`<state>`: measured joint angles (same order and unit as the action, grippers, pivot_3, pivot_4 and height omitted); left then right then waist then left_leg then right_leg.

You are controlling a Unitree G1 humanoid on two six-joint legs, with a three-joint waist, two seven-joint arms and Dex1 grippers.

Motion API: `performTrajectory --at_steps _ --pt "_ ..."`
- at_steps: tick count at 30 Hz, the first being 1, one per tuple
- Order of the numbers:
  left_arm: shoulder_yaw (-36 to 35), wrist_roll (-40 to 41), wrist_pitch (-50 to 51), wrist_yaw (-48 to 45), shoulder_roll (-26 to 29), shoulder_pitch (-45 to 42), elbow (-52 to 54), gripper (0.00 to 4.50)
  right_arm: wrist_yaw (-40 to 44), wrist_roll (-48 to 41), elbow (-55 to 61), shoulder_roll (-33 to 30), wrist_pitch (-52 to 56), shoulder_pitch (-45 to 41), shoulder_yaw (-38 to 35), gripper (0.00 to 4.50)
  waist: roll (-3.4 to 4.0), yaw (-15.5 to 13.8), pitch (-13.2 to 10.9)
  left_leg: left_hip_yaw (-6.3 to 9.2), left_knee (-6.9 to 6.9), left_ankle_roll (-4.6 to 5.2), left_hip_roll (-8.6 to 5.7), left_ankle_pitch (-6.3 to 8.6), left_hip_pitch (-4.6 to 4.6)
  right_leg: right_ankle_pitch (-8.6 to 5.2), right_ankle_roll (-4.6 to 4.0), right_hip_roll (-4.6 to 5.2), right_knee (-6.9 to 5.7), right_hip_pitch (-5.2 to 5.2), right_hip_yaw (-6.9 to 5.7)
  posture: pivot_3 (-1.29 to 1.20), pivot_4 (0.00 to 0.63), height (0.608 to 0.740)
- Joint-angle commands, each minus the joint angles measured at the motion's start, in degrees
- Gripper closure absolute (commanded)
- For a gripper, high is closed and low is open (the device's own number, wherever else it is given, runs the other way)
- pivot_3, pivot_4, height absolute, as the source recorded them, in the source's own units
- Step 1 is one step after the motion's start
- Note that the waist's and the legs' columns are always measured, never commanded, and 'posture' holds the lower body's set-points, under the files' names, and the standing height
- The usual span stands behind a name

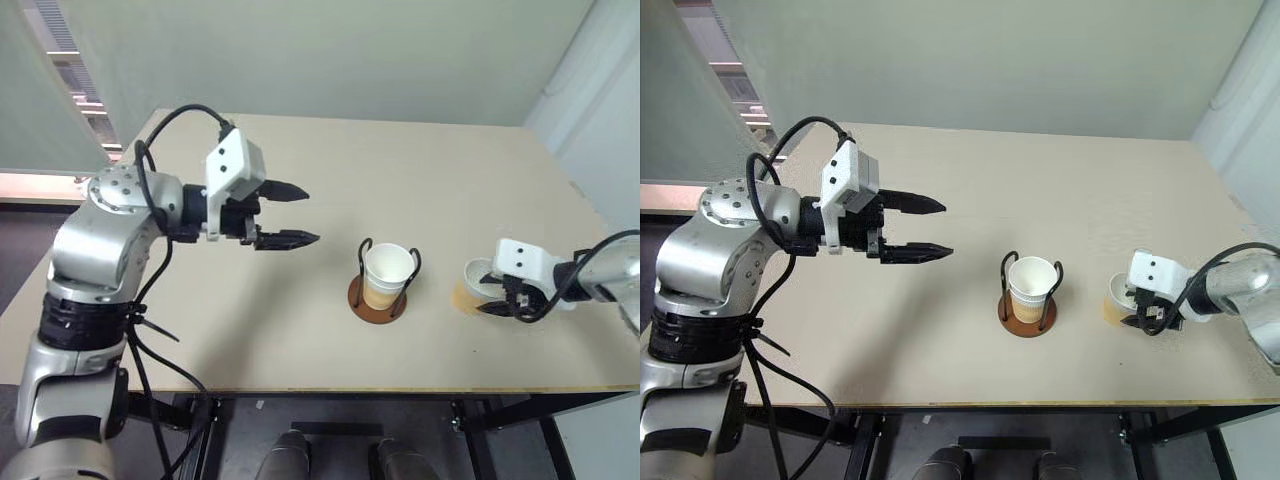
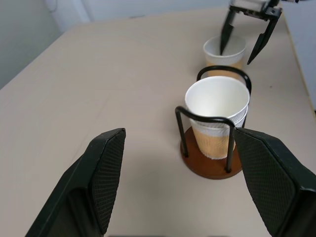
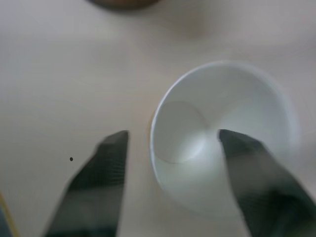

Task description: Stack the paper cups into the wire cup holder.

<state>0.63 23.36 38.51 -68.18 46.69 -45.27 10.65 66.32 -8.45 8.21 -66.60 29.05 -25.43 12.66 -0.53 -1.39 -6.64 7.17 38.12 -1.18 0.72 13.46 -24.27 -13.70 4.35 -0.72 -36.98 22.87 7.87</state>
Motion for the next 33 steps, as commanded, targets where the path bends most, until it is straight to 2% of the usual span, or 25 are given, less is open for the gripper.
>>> performTrajectory --at_steps 1,5,10,14,18,21,33 --pt "-1.40 0.74 -0.49 0.73 1.52 0.52 2.23 0.74 1.22 1.90 -0.42 0.04 -1.82 -1.61 -0.59 3.08 0.00 0.02 0.00 0.00 -0.01 -0.01 0.00 0.00 0.00 -0.01 -0.01 0.00 0.00 0.00 -0.01 0.00 0.150 0.740" --pt "-1.94 1.39 -0.49 0.25 3.09 1.57 2.57 0.74 2.81 1.75 -0.20 0.13 -1.99 -1.55 -1.84 4.47 0.00 0.02 0.00 0.01 -0.04 -0.01 0.00 0.00 0.00 -0.03 -0.06 0.00 0.02 0.00 0.00 0.00 0.150 0.740" --pt "-3.64 3.85 -0.34 -2.13 5.99 3.42 2.77 0.74 7.84 -3.09 1.37 -2.00 -0.15 -3.54 -6.54 4.47 0.00 0.06 0.00 0.00 -0.10 -0.03 0.01 -0.01 0.00 -0.08 -0.16 0.00 0.01 0.02 0.00 0.00 0.150 0.740" --pt "-5.82 7.37 0.11 -4.51 8.00 4.78 2.42 0.74 14.41 -9.06 3.32 -4.39 3.60 -13.03 -9.20 4.47 0.08 0.29 -0.05 -0.07 -0.21 -0.12 0.00 -0.06 -0.06 -0.12 -0.23 -0.02 -0.03 0.18 0.00 0.00 0.150 0.740" --pt "-6.02 9.09 0.45 -4.24 7.62 4.06 1.46 0.74 19.44 -11.66 6.15 -1.48 6.46 -27.42 -4.94 4.47 0.07 0.71 -0.03 -0.02 -0.33 -0.13 0.06 -0.06 0.02 -0.26 -0.51 -0.06 -0.07 0.20 -0.02 0.00 0.150 0.740" --pt "-5.26 9.36 0.25 -3.73 7.23 3.37 1.25 0.74 21.39 -10.68 7.64 2.57 6.20 -32.98 -0.46 4.47 0.06 0.86 -0.03 0.08 -0.48 -0.13 0.14 -0.06 0.05 -0.27 -0.70 -0.15 -0.08 0.26 -0.12 0.00 0.150 0.740" --pt "-4.66 8.80 -0.14 -2.65 7.79 3.92 2.40 0.74 22.56 -2.89 4.19 12.05 -0.90 -35.82 8.79 4.47 0.07 0.85 -0.03 0.15 -0.71 -0.31 0.17 -0.17 -0.10 -0.28 -0.74 -0.13 -0.10 0.55 -0.18 0.00 0.150 0.740"
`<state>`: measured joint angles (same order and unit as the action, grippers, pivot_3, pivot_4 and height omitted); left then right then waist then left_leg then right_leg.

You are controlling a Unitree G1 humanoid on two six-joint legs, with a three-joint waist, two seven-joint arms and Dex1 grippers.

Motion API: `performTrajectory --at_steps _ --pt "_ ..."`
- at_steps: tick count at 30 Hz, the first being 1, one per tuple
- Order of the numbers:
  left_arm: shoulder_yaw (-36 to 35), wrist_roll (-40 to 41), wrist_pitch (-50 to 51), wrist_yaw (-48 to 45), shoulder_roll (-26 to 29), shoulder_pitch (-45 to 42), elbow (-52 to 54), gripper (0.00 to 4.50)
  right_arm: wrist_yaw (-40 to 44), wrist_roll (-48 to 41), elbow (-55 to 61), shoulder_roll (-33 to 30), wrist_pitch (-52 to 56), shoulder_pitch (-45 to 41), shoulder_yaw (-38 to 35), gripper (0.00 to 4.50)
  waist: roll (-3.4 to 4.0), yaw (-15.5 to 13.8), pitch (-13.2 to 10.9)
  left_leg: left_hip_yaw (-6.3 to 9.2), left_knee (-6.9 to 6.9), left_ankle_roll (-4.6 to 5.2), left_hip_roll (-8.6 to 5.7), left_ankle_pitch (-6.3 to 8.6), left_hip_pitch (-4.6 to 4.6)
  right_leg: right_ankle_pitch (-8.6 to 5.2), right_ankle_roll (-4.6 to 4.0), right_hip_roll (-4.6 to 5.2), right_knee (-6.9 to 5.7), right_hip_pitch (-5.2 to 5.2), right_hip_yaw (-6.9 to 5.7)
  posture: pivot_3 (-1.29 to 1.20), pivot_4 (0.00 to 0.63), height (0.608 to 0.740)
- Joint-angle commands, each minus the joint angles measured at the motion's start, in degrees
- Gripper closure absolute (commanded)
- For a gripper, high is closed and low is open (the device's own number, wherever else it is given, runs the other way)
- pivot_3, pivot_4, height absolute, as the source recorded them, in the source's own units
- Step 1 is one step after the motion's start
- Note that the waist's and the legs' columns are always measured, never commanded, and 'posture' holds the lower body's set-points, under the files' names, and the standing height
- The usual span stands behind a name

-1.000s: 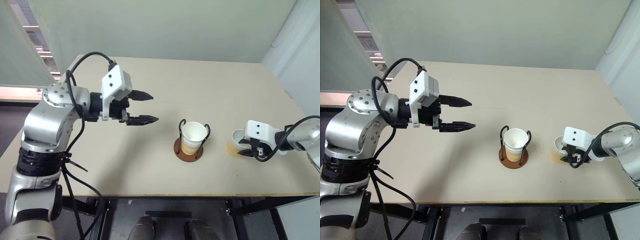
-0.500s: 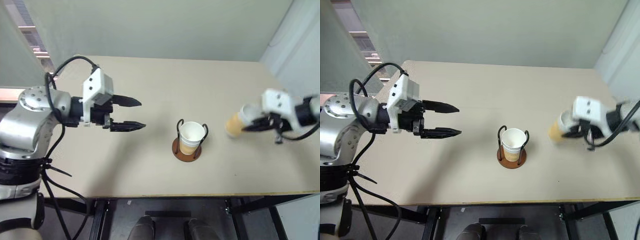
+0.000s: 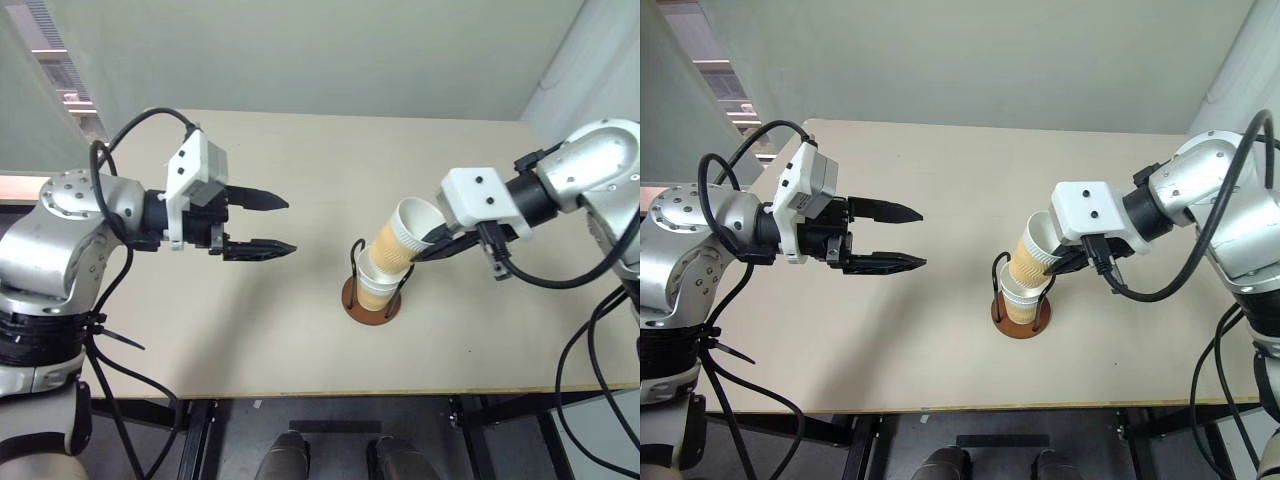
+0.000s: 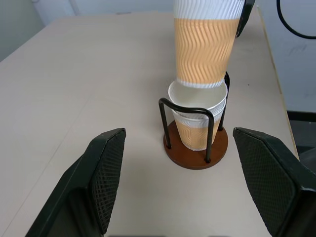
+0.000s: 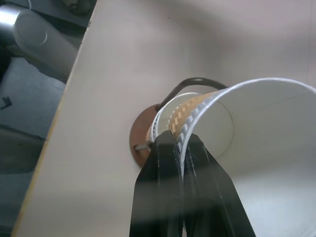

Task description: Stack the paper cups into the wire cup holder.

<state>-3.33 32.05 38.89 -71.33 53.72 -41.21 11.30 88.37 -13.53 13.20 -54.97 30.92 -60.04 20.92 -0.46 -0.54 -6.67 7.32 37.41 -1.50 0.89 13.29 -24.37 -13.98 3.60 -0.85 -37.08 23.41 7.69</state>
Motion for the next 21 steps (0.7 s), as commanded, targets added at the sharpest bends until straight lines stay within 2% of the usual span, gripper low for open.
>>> performTrajectory --at_steps 1,10,13,18,21 --pt "-0.75 0.16 -0.50 0.63 0.84 -0.02 1.90 0.74 0.76 2.70 -1.07 0.67 -3.43 -1.07 0.87 4.47 0.00 0.00 0.00 0.00 -0.01 -0.01 0.00 0.00 0.00 0.00 0.00 0.00 0.00 0.01 0.00 0.00 0.150 0.740" --pt "-0.48 -0.44 -1.08 1.36 0.99 0.78 2.36 0.74 2.67 4.33 -0.82 2.76 -5.31 -0.45 2.41 4.47 0.00 0.08 0.00 0.00 -0.09 -0.16 0.00 -0.09 0.01 0.00 -0.01 0.01 0.00 0.01 0.00 0.00 0.150 0.740" --pt "-0.19 -0.87 -1.52 1.43 1.04 1.01 2.39 0.74 2.75 4.17 -0.88 3.94 -4.18 -1.51 2.25 3.93 0.00 0.10 0.00 0.01 -0.15 -0.27 0.01 -0.16 0.03 0.01 -0.04 0.01 0.00 0.02 0.00 0.00 0.150 0.740" --pt "0.73 -2.10 -2.32 1.66 1.13 1.10 2.03 0.74 1.58 3.05 -1.86 5.92 -0.14 -3.27 0.62 2.34 0.00 0.13 0.00 0.03 -0.25 -0.38 0.01 -0.24 0.04 0.03 -0.08 0.00 -0.01 0.06 -0.01 0.00 0.150 0.740" --pt "1.03 -2.88 -2.73 2.07 1.05 0.94 1.44 0.74 -0.84 1.31 -3.02 6.98 4.58 -4.15 -1.91 1.21 0.00 0.16 0.00 0.04 -0.26 -0.38 0.02 -0.24 0.04 0.03 -0.10 0.00 -0.01 0.06 -0.02 0.00 0.150 0.740"
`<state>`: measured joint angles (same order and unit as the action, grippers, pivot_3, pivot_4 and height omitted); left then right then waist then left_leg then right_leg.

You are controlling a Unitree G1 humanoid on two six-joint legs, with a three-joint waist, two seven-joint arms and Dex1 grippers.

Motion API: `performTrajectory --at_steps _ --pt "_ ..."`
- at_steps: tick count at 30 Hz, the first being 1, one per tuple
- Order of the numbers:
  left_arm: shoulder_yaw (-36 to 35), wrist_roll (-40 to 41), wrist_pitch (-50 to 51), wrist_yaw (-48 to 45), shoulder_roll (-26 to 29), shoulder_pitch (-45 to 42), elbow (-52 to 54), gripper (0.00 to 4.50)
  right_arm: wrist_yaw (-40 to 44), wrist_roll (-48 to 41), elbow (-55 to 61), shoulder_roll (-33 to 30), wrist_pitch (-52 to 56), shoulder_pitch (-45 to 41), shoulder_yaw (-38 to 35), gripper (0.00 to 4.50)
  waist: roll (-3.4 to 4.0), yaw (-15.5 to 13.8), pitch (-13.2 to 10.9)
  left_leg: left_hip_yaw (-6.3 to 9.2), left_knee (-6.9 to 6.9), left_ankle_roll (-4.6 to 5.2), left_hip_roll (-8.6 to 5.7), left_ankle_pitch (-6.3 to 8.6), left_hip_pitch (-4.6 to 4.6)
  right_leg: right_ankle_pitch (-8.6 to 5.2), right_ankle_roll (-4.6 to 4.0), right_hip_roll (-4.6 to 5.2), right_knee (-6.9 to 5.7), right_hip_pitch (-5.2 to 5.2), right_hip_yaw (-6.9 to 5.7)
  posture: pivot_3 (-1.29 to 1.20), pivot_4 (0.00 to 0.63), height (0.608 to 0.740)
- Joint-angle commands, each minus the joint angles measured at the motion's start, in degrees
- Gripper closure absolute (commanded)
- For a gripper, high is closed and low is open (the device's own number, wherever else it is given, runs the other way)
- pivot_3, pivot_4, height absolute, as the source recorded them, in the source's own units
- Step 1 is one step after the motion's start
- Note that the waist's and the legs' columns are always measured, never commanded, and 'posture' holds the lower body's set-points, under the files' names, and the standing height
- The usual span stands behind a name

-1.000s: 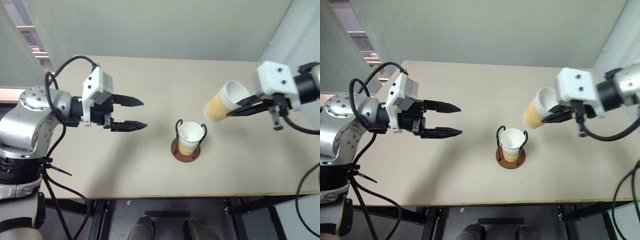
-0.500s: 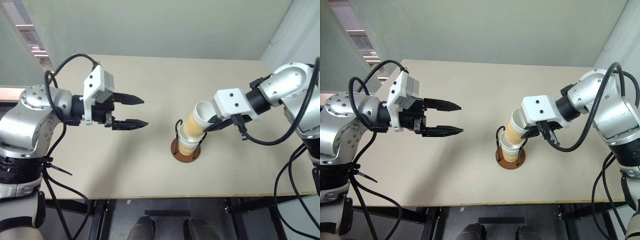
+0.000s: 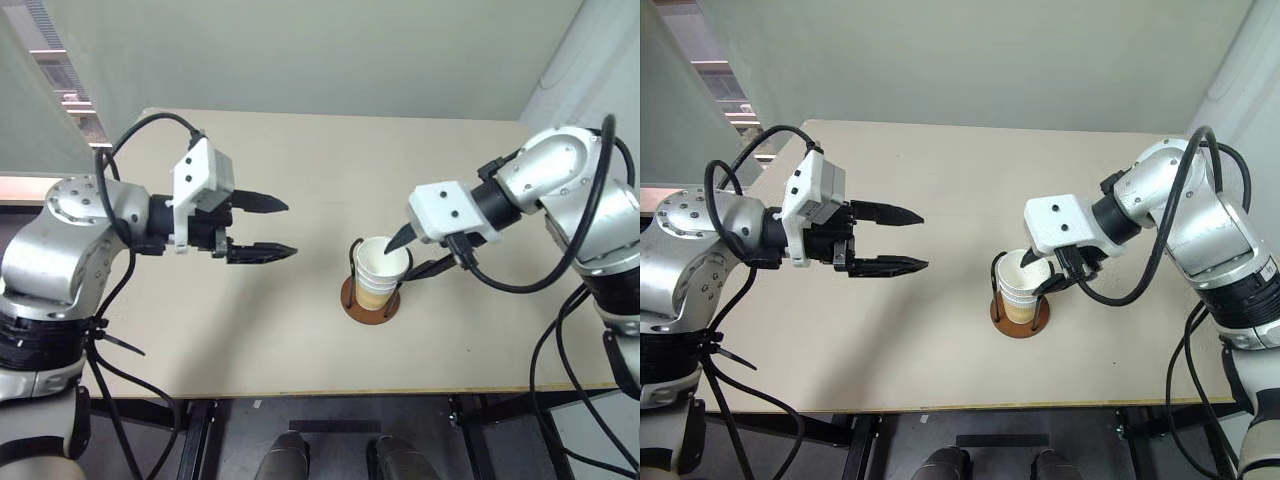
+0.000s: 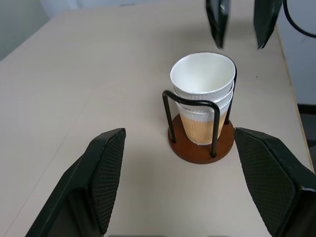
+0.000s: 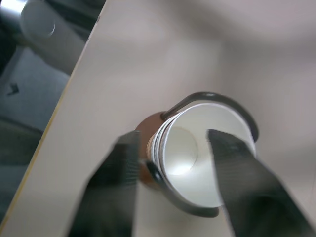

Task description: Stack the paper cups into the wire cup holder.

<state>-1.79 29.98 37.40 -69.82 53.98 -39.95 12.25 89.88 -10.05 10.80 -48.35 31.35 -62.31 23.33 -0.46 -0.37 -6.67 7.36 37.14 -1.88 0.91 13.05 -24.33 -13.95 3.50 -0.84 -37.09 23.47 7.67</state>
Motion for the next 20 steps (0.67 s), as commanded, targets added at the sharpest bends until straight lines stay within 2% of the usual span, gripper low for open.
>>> performTrajectory --at_steps 1,4,11,15,20 --pt "-0.71 -0.95 -1.17 0.91 0.78 -0.32 0.27 0.74 -3.68 -3.98 -1.11 0.29 7.98 -1.90 -6.70 1.01 0.00 -0.02 0.00 0.01 0.00 -0.01 0.00 -0.01 0.00 -0.01 -0.01 0.00 0.00 0.00 -0.01 0.00 0.150 0.740" --pt "-2.17 -1.30 -0.84 2.24 1.22 0.33 -0.83 0.74 -7.60 -8.48 -1.56 -1.23 17.81 -0.28 -13.59 1.01 0.00 -0.16 0.00 0.01 -0.03 -0.06 -0.01 -0.04 -0.03 -0.01 -0.02 0.01 0.00 0.03 -0.02 0.00 0.150 0.740" --pt "-10.63 0.64 3.52 7.21 5.05 4.61 -0.20 0.74 -16.80 -15.14 2.98 -6.95 29.54 15.04 -29.25 1.01 -0.08 -0.34 0.04 -0.01 -0.13 -0.49 0.00 -0.20 -0.01 -0.11 -0.11 0.00 0.03 0.01 -0.02 0.00 0.150 0.740" --pt "-15.37 2.00 6.10 8.59 7.40 9.99 2.13 0.74 -20.14 -17.41 5.32 -6.64 30.35 19.36 -29.73 1.01 -0.04 0.46 0.02 -0.14 -0.23 -0.52 0.05 -0.21 0.09 -0.13 -0.07 -0.09 -0.04 0.05 0.11 0.00 0.150 0.740" --pt "-16.07 2.29 6.31 9.52 8.64 11.19 2.12 0.74 -22.31 -18.05 3.42 -5.84 27.00 17.27 -27.87 1.01 -0.04 0.49 0.02 -0.07 -0.20 -0.19 0.08 -0.09 0.23 -0.12 -0.08 -0.14 -0.18 -0.01 0.10 0.00 0.150 0.740"
